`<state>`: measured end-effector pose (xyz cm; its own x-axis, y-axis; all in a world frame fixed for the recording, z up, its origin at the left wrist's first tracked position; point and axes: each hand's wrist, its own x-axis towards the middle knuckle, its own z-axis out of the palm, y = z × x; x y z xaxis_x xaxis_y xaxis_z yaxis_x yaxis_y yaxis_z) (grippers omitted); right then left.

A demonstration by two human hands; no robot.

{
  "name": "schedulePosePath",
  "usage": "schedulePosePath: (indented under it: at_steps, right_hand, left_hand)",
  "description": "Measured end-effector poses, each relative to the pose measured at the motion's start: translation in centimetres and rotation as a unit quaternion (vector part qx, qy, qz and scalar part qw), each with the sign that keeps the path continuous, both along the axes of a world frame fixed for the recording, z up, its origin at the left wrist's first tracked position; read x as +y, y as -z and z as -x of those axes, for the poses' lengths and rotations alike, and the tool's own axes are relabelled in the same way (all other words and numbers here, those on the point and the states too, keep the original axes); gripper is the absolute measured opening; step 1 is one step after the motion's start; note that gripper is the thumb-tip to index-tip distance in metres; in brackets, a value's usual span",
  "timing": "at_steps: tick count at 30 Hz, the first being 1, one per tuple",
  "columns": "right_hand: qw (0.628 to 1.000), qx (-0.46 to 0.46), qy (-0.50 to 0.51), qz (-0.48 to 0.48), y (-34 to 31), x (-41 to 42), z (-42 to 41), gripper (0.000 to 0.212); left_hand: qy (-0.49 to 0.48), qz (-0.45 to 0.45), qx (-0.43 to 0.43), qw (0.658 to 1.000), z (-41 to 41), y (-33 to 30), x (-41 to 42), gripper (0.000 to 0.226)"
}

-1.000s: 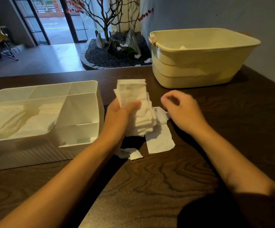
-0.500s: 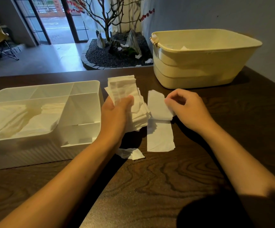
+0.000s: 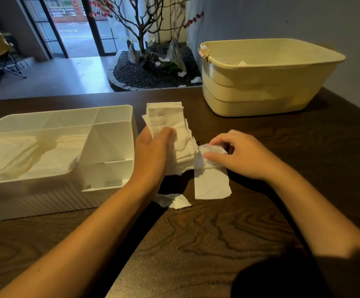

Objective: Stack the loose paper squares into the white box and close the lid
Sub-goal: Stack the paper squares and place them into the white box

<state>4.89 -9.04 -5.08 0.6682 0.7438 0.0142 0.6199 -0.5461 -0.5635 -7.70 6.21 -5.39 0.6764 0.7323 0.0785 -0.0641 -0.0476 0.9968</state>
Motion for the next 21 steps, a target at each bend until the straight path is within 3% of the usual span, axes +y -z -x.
schedulePosePath:
  at_steps: [2,7,10,12,17,21]
  right_hand:
    - [1.000,0.004,-0.026,0.010,-0.3,0.1,0.5,0.018]
    - [0.998,0.013,0.028,-0.056,-0.1,0.1,0.6,0.010]
    - [0.998,0.022,0.027,-0.050,0.2,0.4,0.9,0.028]
    - [0.998,0.009,0.027,-0.056,0.6,0.7,1.1,0.028]
    - [0.978,-0.040,0.086,-0.185,0.1,0.5,1.0,0.020]
    - [0.974,-0.065,0.071,-0.206,-0.6,-0.1,0.8,0.021]
  left_hand:
    - [-0.002,-0.006,0.009,1.000,0.0,0.0,0.0,0.020]
    - [0.022,-0.002,0.048,0.999,-0.1,0.0,-0.1,0.021]
    - [0.029,-0.008,0.069,0.997,0.0,0.2,-0.2,0.024]
    - [0.026,-0.003,0.075,0.997,0.0,0.3,-0.3,0.025]
    - [0.001,0.007,0.030,1.000,0.1,0.2,-0.1,0.019]
    - [-0.020,-0.016,0.005,1.000,0.0,0.2,0.0,0.017]
